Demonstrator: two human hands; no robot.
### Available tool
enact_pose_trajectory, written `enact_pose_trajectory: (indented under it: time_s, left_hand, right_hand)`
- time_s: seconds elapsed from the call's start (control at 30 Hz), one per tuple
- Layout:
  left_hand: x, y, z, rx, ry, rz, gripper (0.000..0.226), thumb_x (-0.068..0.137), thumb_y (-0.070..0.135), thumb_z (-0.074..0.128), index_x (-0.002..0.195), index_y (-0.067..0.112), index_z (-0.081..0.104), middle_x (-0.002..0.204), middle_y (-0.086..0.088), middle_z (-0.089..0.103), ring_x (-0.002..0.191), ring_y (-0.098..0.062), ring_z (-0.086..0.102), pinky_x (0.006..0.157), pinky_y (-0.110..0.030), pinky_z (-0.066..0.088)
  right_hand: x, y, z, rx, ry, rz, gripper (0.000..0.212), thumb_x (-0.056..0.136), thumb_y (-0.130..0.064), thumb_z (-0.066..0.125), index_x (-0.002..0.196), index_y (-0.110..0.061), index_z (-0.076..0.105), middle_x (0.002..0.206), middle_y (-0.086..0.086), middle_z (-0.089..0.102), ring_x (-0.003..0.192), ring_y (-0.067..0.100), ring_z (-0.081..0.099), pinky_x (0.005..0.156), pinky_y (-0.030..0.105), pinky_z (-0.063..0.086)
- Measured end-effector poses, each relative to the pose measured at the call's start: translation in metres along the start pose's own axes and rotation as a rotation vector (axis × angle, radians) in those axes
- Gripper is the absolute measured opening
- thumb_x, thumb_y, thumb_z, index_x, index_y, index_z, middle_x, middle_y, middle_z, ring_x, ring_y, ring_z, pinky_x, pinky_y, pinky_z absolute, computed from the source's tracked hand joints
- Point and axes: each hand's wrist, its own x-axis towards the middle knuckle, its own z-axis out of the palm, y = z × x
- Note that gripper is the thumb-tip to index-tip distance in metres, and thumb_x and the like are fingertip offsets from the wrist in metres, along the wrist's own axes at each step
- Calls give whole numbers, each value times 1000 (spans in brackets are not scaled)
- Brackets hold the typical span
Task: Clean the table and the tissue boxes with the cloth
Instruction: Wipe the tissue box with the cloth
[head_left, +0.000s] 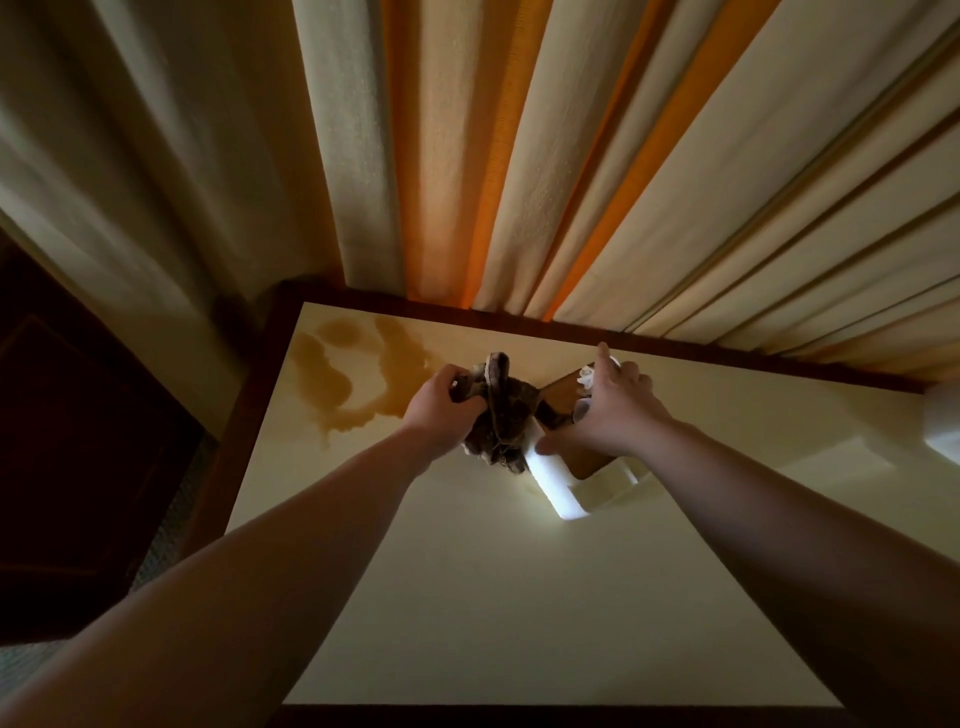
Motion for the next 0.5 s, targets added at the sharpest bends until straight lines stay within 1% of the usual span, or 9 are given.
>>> enact_pose_trajectory:
  time_s: [0.1, 0.13, 0.2, 0.3, 0.37, 0.4, 0.43, 0.5]
  left_hand:
    - [-1, 0, -3, 4, -11, 2, 16, 93, 22, 66, 109, 24, 64, 98, -3, 69, 89, -22, 68, 80, -42, 63]
    - [-1, 0, -5, -6, -15, -3, 15, 92, 23, 66, 107, 26, 64, 98, -3, 70, 89, -22, 69, 80, -42, 64]
    - [-2, 1, -7, -11, -30, -9, 13, 90, 27, 68, 103, 28, 66, 97, -3, 71, 90, -23, 70, 79, -41, 64]
    - [-2, 5, -6, 4, -148, -20, 13, 87, 28, 70, 100, 30, 70, 98, -2, 73, 94, -23, 70, 82, -38, 61]
    - [0, 8, -2, 57, -248, -23, 15, 85, 32, 73, 99, 33, 71, 100, 1, 74, 96, -22, 69, 85, -39, 61]
    - [0, 10, 1, 91, -273, -17, 16, 84, 34, 74, 100, 35, 71, 100, 3, 73, 96, -20, 69, 85, -38, 61]
    - [2, 11, 5, 114, -272, -4, 18, 85, 34, 74, 102, 35, 70, 101, 4, 73, 95, -19, 69, 82, -34, 60]
    - [6, 15, 13, 107, -233, 34, 19, 90, 28, 72, 109, 30, 67, 104, 3, 72, 92, -15, 67, 72, -26, 56]
  right_hand:
    - [-7, 6, -8, -138, -70, -189, 169, 45, -78, 91, 161, -31, -23, 172, 5, 1, 157, 36, 8, 124, 57, 21]
    - [-9, 8, -9, -178, -84, -215, 171, 44, -78, 91, 161, -31, -25, 173, 3, -4, 158, 35, 3, 125, 56, 17]
    - [-11, 10, -10, -206, -90, -181, 175, 40, -80, 90, 161, -25, -25, 173, 6, -9, 159, 34, -1, 127, 55, 14]
    - [-11, 10, -10, -221, -107, -117, 179, 37, -83, 88, 163, -16, -19, 172, 6, -2, 158, 33, 4, 124, 52, 23]
    - [-10, 8, -11, -231, -115, -120, 178, 37, -82, 89, 163, -15, -17, 170, 2, -2, 157, 30, 3, 123, 51, 28]
    - [-9, 8, -11, -238, -120, -127, 177, 38, -81, 90, 163, -15, -17, 170, 1, -3, 157, 30, 2, 123, 51, 29]
    - [-9, 8, -11, -245, -122, -136, 177, 38, -80, 90, 164, -15, -17, 170, 0, -5, 158, 29, 0, 123, 51, 29]
    - [-10, 10, -11, -254, -120, -160, 175, 38, -79, 90, 164, -16, -14, 168, -2, -3, 156, 28, 2, 123, 50, 30]
